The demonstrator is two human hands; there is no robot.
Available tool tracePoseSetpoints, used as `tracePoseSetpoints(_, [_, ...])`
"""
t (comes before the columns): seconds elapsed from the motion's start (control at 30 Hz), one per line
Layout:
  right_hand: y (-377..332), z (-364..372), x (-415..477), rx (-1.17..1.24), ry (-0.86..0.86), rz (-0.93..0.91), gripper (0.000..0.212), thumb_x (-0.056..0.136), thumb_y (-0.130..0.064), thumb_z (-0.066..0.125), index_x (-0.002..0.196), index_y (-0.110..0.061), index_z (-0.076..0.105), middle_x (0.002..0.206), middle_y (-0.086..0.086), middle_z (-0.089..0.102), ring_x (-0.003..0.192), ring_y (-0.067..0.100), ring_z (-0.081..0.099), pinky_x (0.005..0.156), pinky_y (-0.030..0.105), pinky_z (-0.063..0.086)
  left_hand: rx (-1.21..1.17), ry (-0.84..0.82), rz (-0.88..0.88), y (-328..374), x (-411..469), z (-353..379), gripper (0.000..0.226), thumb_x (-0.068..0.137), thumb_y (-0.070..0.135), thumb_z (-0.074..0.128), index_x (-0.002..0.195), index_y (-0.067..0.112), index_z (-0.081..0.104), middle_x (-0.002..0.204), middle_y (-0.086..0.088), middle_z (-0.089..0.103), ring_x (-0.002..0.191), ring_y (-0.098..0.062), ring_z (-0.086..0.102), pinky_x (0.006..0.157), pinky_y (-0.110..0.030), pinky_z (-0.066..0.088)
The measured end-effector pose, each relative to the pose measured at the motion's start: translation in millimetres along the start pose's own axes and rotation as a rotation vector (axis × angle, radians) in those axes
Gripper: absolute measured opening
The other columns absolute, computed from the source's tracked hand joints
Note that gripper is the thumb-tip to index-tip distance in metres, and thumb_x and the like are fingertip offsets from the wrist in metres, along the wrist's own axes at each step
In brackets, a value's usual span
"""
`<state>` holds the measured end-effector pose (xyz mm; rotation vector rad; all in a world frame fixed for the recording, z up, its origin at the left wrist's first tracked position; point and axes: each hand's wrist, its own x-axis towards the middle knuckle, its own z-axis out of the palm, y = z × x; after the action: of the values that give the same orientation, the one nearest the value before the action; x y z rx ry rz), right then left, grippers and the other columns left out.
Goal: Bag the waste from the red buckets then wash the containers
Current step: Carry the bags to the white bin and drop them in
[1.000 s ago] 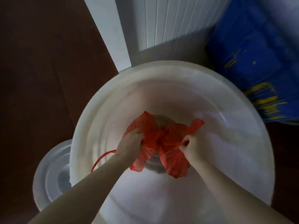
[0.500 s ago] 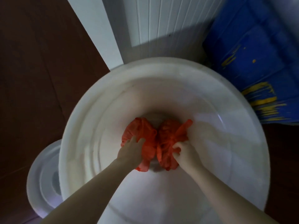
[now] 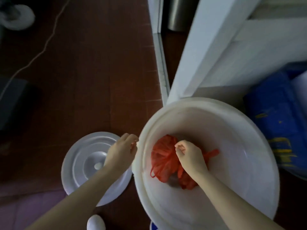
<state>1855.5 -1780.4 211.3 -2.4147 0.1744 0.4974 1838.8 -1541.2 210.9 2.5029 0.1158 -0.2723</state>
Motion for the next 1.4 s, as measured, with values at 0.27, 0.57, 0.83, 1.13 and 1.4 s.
tracePoseSetpoints(0.27, [-149, 91, -35, -0.094, 0.005, -0.222, 0.014, 0.091, -0.018, 0.057, 0.102, -0.018, 0.067, 0.096, -0.001, 0.065, 0.087, 0.015, 0.062, 0.074, 0.023, 0.043, -0.047, 0.028, -0.418, -164, -104, -102, 0.021, 0.094, 0.016, 0.051, 0.111, 0.025, 0.060, 0.099, 0.007, 0.063, 0.076, -0.009, 0.059, 0.063, -0.028, 0.048])
tracePoseSetpoints(0.57, [-210, 264, -58, -0.369, -0.490, -0.235, 0.034, 0.093, -0.030, 0.056, 0.126, -0.022, 0.053, 0.119, 0.000, 0.054, 0.088, 0.015, 0.058, 0.074, 0.027, 0.047, 0.045, -0.155, -0.517, -303, -172, -122, 0.051, 0.088, 0.025, 0.062, 0.136, 0.026, 0.047, 0.128, -0.001, 0.051, 0.116, -0.024, 0.050, 0.091, -0.038, 0.047])
tracePoseSetpoints(0.83, [-147, 452, 6, -0.719, -0.600, -0.462, 0.064, 0.093, -0.041, 0.055, 0.148, -0.031, 0.024, 0.147, 0.004, 0.030, 0.124, 0.027, 0.043, 0.097, 0.040, 0.045, 0.173, -0.180, -0.446, -438, -147, 19, 0.074, 0.088, 0.049, 0.061, 0.150, 0.035, 0.023, 0.161, 0.004, 0.012, 0.147, -0.017, 0.013, 0.113, -0.039, 0.028])
tracePoseSetpoints(1.13, [-36, 643, 93, -0.915, -0.552, -0.531, 0.064, 0.089, -0.042, 0.060, 0.146, -0.030, 0.030, 0.139, 0.006, 0.036, 0.122, 0.030, 0.044, 0.094, 0.040, 0.044, 0.178, -0.146, -0.430, -583, -109, 200, 0.090, 0.084, 0.059, 0.061, 0.154, 0.037, 0.008, 0.162, 0.005, -0.007, 0.149, -0.018, 0.000, 0.115, -0.039, 0.024])
tracePoseSetpoints(1.4, [-17, 673, 110, -0.929, -0.466, -0.647, 0.024, 0.099, -0.017, 0.043, 0.122, -0.013, 0.049, 0.123, 0.014, 0.043, 0.109, 0.030, 0.054, 0.079, 0.039, 0.050, 0.177, -0.110, -0.376, -609, -114, 233, 0.085, 0.083, 0.055, 0.065, 0.152, 0.035, 0.018, 0.163, 0.004, -0.001, 0.149, -0.020, 0.004, 0.115, -0.038, 0.025])
